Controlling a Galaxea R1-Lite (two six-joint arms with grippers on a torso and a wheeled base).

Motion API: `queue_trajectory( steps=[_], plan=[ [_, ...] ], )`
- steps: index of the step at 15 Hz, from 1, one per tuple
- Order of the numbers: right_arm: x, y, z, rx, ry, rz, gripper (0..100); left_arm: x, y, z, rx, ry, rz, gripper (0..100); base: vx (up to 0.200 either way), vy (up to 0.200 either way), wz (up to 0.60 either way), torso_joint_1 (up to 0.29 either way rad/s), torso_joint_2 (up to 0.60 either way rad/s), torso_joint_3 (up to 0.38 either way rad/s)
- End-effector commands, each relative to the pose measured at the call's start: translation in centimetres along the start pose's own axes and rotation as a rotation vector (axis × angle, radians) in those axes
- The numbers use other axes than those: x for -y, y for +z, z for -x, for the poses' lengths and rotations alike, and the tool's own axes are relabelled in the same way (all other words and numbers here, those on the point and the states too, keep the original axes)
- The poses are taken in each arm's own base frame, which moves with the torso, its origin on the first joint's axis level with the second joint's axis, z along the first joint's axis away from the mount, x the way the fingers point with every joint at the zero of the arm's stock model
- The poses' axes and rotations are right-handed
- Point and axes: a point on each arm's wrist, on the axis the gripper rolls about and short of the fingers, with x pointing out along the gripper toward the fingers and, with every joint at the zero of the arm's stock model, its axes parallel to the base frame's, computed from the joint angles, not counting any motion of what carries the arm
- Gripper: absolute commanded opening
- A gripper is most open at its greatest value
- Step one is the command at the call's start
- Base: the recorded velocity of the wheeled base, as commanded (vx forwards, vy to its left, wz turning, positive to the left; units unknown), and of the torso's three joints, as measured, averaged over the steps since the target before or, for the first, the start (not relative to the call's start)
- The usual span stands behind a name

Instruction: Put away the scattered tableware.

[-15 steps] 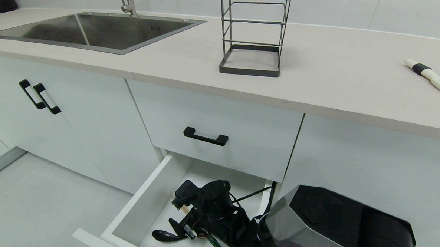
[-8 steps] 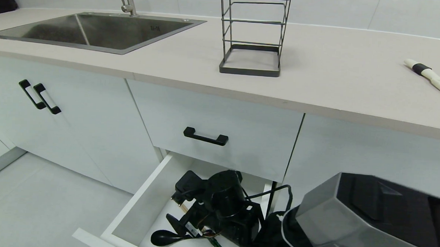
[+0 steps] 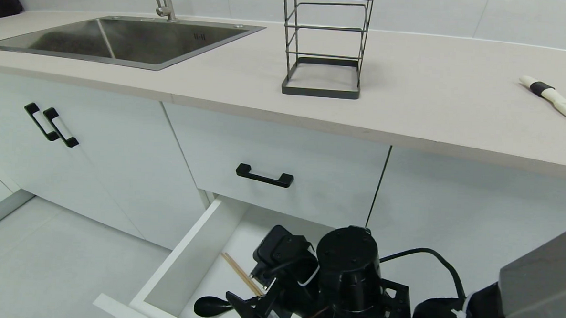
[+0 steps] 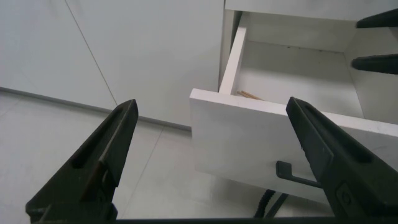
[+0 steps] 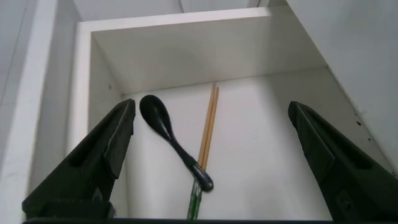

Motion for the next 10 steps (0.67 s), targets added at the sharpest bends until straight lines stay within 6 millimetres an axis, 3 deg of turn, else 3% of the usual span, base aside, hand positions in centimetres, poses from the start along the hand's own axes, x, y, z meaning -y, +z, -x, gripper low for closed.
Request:
queue_trajectory(
  steps=[1, 10],
  plan=[
    [0.0, 0.5, 1.4, 0.012, 0.004, 0.0, 100, 0.0, 0.0, 0.0, 0.0, 0.0, 0.0, 100, 0.0, 0.0, 0.0, 0.0, 0.0, 0.0],
    [1.2, 2.4, 5.3, 0.088, -0.002, -0.008, 100, 0.0, 0.0, 0.0, 0.0, 0.0, 0.0, 100, 0.0, 0.0, 0.0, 0.0, 0.0, 0.0]
  ],
)
